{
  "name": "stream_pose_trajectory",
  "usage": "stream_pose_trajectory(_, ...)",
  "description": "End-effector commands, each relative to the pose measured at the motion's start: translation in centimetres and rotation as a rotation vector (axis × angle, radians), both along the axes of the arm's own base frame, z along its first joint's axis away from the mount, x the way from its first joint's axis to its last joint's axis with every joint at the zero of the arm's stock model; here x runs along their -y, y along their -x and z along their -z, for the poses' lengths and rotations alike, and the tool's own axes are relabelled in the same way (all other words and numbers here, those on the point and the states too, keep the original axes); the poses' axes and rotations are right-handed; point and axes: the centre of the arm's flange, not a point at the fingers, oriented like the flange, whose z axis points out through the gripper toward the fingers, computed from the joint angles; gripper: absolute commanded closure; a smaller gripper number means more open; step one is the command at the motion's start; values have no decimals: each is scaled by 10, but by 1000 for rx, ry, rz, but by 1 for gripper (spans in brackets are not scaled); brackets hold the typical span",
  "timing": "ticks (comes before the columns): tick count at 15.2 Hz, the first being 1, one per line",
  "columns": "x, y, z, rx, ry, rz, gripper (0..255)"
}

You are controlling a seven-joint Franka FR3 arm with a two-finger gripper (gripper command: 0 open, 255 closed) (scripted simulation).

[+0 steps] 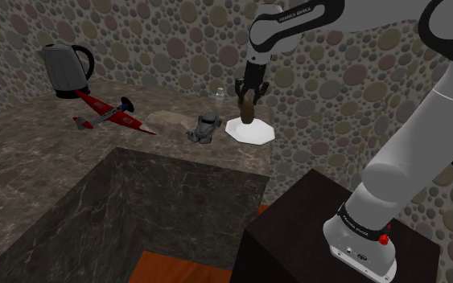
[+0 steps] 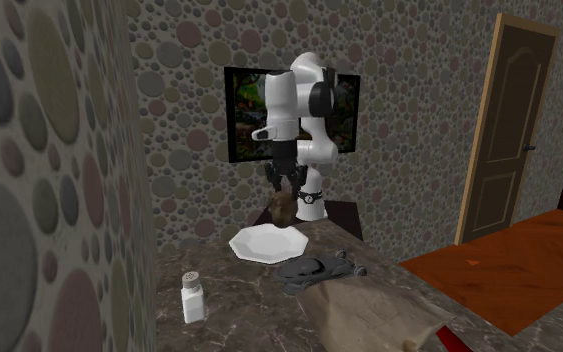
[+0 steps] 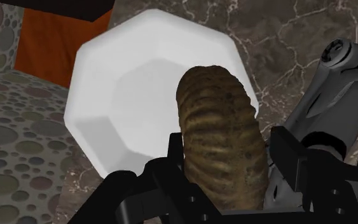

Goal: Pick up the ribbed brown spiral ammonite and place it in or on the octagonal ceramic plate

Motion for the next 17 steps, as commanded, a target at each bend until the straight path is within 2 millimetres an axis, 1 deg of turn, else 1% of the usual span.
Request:
stream_pose_trajectory(1, 24, -2, -4, 0, 0, -2, 255)
stream_pose_trajectory(3, 50, -5, -7, 0, 0, -2, 255)
stream_pose_trajectory(4, 70, -7, -9, 0, 0, -2, 255)
stream_pose_trajectory(17, 70, -7, 59, 0, 0, -2, 255)
